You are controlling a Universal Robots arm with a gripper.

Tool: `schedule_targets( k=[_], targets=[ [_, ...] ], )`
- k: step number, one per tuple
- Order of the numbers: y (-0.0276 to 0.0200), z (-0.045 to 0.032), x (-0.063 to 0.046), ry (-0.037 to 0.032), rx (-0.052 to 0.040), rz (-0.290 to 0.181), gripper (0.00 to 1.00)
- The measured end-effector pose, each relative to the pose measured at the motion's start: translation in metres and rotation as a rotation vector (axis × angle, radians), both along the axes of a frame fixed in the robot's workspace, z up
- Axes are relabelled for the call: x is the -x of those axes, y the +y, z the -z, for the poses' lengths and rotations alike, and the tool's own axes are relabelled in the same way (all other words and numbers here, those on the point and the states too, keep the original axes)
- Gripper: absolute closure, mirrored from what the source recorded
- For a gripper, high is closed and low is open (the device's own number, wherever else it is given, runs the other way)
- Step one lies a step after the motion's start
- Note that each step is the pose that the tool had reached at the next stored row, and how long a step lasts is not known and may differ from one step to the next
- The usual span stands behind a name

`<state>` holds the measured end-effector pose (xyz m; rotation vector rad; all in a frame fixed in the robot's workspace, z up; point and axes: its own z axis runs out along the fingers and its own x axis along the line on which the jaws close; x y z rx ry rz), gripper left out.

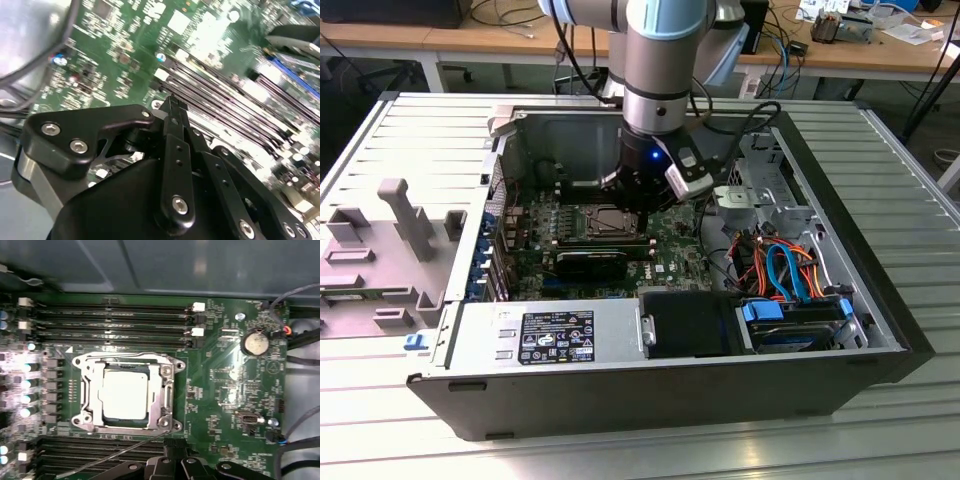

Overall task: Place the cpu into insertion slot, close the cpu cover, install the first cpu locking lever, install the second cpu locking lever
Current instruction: 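Install the second cpu locking lever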

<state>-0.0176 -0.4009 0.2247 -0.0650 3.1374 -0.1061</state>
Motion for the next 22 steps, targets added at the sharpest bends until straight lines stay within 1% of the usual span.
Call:
schedule_targets(
  k=[1, 5, 6, 7, 8, 9, 12, 13, 15, 16, 17, 19, 21, 22],
  targets=[
    [0.0, 0.0003, 0.0, -0.0166, -0.0004, 0.0, 0.89],
    [0.0, 0.0002, 0.0, -0.0202, -0.0001, 0.0, 0.89],
    [-0.0001, 0.0, 0.0, -0.0202, -0.0127, 0.0, 0.89],
    [0.0, 0.0, 0.0, -0.0201, -0.0352, 0.001, 0.89],
    [0.0, 0.0001, 0.0, -0.0202, -0.0523, 0.002, 0.89],
    [0.0, 0.0001, 0.0, -0.0202, -0.0726, 0.003, 0.89],
    [0.0, 0.0001, 0.0, -0.0202, -0.0749, 0.003, 0.89],
    [-0.0006, 0.0001, 0.0, -0.0202, -0.075, 0.002, 0.89],
    [-0.0033, 0.0001, 0.0, -0.0201, -0.0751, -0.002, 0.89],
    [-0.0063, 0.0002, 0.0, -0.0199, -0.0752, -0.004, 0.89],
    [-0.0099, 0.0006, 0.002, -0.0199, -0.078, -0.005, 0.89],
    [-0.0135, 0.0011, 0.005, -0.0199, -0.081, -0.005, 0.89],
    [-0.0199, 0.0018, 0.007, -0.0198, -0.0818, -0.009, 0.89],
    [-0.0203, 0.0019, 0.007, -0.0197, -0.0819, -0.011, 0.89]
  ],
)
